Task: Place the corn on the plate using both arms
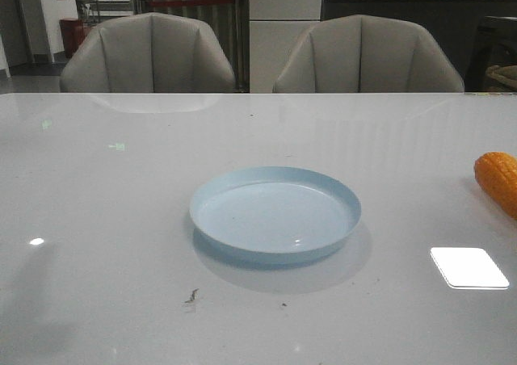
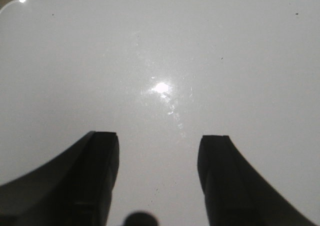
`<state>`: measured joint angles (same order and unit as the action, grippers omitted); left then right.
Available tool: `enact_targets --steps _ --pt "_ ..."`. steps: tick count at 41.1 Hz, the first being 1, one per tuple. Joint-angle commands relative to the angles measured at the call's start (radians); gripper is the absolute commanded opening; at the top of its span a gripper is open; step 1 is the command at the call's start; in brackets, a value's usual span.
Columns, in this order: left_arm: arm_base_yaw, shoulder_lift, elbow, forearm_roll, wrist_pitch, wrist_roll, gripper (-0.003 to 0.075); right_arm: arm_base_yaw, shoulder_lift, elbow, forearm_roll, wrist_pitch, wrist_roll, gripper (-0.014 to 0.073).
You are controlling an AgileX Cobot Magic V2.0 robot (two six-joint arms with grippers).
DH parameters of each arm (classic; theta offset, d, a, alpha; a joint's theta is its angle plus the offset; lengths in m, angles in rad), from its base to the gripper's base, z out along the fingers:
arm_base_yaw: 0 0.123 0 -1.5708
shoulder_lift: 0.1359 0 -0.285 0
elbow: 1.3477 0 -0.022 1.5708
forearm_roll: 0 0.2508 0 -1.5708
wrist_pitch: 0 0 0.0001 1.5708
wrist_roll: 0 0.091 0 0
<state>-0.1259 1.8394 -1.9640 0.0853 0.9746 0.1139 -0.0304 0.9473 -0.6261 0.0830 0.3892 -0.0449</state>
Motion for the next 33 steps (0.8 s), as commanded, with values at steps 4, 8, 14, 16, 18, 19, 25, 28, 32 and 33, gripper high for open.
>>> enact_targets --steps 4,8,14,16,18,19,25,28,32,33 --pt "0.001 -0.22 0.308 0.008 -0.303 -0.018 0.0421 0.001 0.008 -0.035 -0.006 -0.092 -0.01 0.0489" --pt "0.001 -0.31 0.489 0.006 -0.393 -0.023 0.0421 -0.001 0.053 -0.036 -0.006 -0.107 -0.007 0.0489" --pt "0.001 -0.401 0.685 0.003 -0.439 -0.04 0.0421 -0.001 0.169 -0.086 -0.006 -0.127 0.022 0.0489" --pt "0.001 -0.426 0.736 -0.003 -0.439 -0.04 0.0421 -0.001 0.22 -0.128 -0.006 -0.123 0.037 0.0489" --pt "0.001 -0.451 0.784 -0.003 -0.443 -0.04 0.0421 -0.001 0.264 -0.179 -0.006 -0.118 0.039 0.0489" --pt "0.001 -0.462 0.803 -0.005 -0.448 -0.041 0.0421 -0.001 0.295 -0.202 -0.006 -0.117 0.039 0.0489" --pt "0.001 -0.544 0.905 -0.026 -0.502 -0.042 0.0421 -0.001 0.462 -0.365 -0.007 -0.058 0.039 0.0489" --pt "0.001 -0.598 0.95 -0.029 -0.541 -0.042 0.0421 -0.005 0.547 -0.454 -0.008 0.013 0.045 0.0489" --pt "0.001 -0.679 1.007 -0.029 -0.603 -0.042 0.0421 -0.005 0.655 -0.543 -0.025 0.086 0.055 0.0489" --pt "0.001 -0.696 1.019 -0.029 -0.621 -0.042 0.0421 -0.005 0.682 -0.567 -0.029 0.097 0.058 0.0489"
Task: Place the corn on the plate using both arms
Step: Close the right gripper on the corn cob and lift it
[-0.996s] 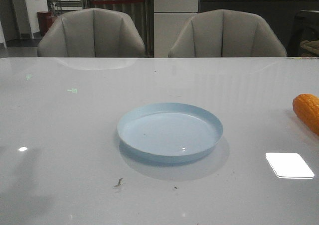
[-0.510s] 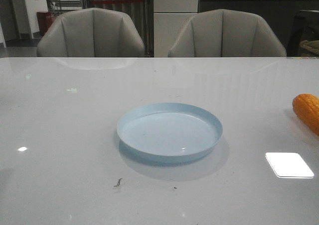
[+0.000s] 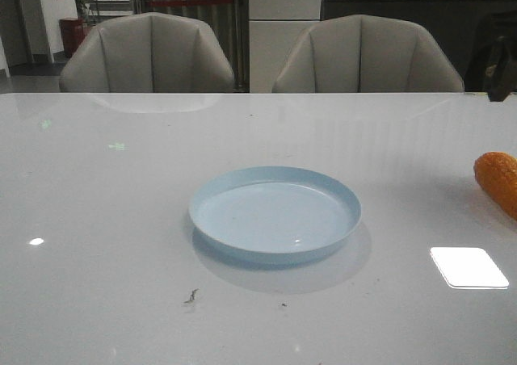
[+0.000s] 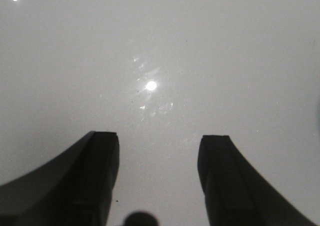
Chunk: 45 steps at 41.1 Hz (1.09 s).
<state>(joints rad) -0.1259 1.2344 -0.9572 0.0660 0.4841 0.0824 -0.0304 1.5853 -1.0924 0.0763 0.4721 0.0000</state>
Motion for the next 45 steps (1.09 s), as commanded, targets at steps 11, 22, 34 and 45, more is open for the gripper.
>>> enact_targets --steps 11,22,34,45 --pt "0.001 -0.268 0.119 -0.009 -0.157 -0.011 0.0421 -0.005 0.192 -0.208 -0.163 0.045 0.144 0.0489" --pt "0.001 -0.353 0.178 -0.009 -0.145 -0.011 0.0421 -0.005 0.272 -0.208 -0.198 0.051 0.167 0.0489" --pt "0.001 -0.356 0.178 -0.009 -0.094 -0.011 0.0421 -0.005 0.332 -0.208 -0.163 -0.001 0.167 0.0464" --pt "0.001 -0.356 0.178 -0.009 -0.088 -0.011 0.0421 0.001 0.336 -0.231 -0.164 -0.021 0.162 0.023"
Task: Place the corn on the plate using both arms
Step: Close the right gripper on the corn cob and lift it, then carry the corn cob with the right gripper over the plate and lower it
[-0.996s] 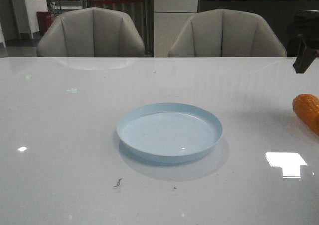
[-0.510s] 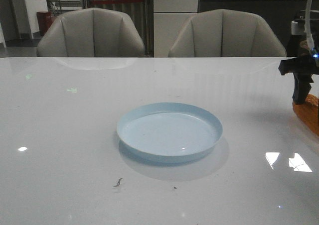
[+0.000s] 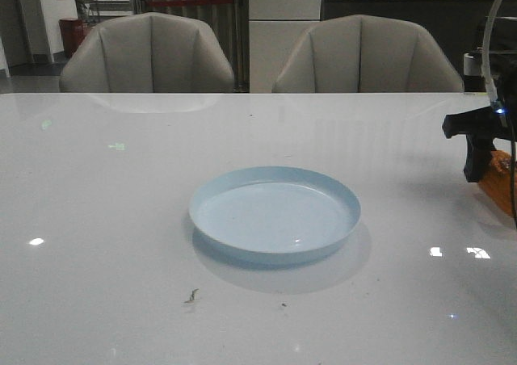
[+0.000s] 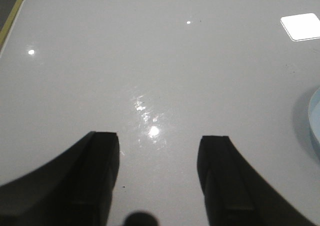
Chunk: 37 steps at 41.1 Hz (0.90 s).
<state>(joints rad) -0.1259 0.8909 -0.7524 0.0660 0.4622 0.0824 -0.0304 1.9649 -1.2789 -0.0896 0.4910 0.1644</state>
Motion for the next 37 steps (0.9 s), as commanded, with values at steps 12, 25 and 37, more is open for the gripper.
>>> enact_targets --steps 12,25,37 --pt "0.001 -0.013 -0.026 -0.066 -0.062 -0.011 0.0421 0.167 -0.049 -0.251 0.002 0.077 -0.134 0.023" --pt "0.001 -0.013 -0.026 -0.066 -0.06 -0.011 0.0421 0.452 -0.044 -0.3 0.003 0.104 -0.135 0.023" --pt "0.001 -0.013 -0.026 -0.066 -0.058 -0.011 0.0421 0.61 0.01 -0.299 0.008 0.14 -0.135 0.023"
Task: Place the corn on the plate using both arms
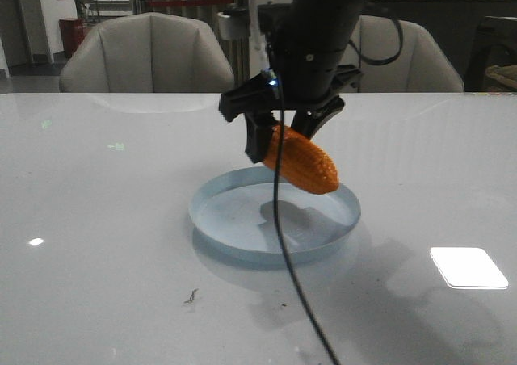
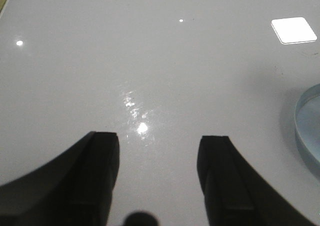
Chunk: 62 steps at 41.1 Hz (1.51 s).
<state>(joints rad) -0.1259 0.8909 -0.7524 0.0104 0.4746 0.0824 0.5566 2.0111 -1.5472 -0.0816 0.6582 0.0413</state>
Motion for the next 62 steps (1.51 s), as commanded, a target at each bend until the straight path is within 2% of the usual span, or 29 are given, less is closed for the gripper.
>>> enact_targets --steps 1,6,9,16,19,30,35,47,52,62 --pt "0.001 -0.013 -0.026 -0.01 -0.071 -0.011 0.0421 0.03 -0.027 -0.031 0.003 -0.026 -0.011 0.023" --pt "0.001 -0.013 -0.026 -0.01 -0.064 -0.011 0.0421 0.053 0.012 -0.031 0.007 0.006 -0.011 0.0244" --pt "0.001 -0.013 -0.026 -0.01 -0.05 -0.011 0.0421 0.056 0.024 -0.031 0.007 0.018 -0.011 0.0306" --pt "0.001 -0.013 -0.026 -0.01 -0.031 -0.011 0.0421 0.056 0.027 -0.033 0.006 -0.014 -0.011 0.0526" --pt "0.001 -0.013 -0.026 -0.01 -0.031 -0.011 0.0421 0.056 0.027 -0.048 0.006 -0.022 -0.011 0.0562" --pt "0.001 -0.013 -0.026 -0.01 -0.026 -0.011 0.0421 0.037 -0.021 -0.196 -0.003 0.063 -0.01 0.0563" --pt "0.001 -0.013 -0.026 -0.01 -0.026 -0.011 0.0421 0.006 -0.088 -0.259 -0.003 0.153 -0.01 0.0563" --pt "0.001 -0.013 -0.026 -0.01 -0.026 -0.011 0.0421 -0.103 -0.339 -0.254 0.006 0.319 -0.003 0.0563" --pt "0.001 -0.013 -0.026 -0.01 -0.026 -0.011 0.0421 -0.149 -0.458 -0.165 0.006 0.313 -0.002 0.0563" --pt "0.001 -0.013 -0.026 -0.01 0.011 -0.011 0.0421 -0.269 -0.761 0.219 0.006 0.197 0.057 0.0563"
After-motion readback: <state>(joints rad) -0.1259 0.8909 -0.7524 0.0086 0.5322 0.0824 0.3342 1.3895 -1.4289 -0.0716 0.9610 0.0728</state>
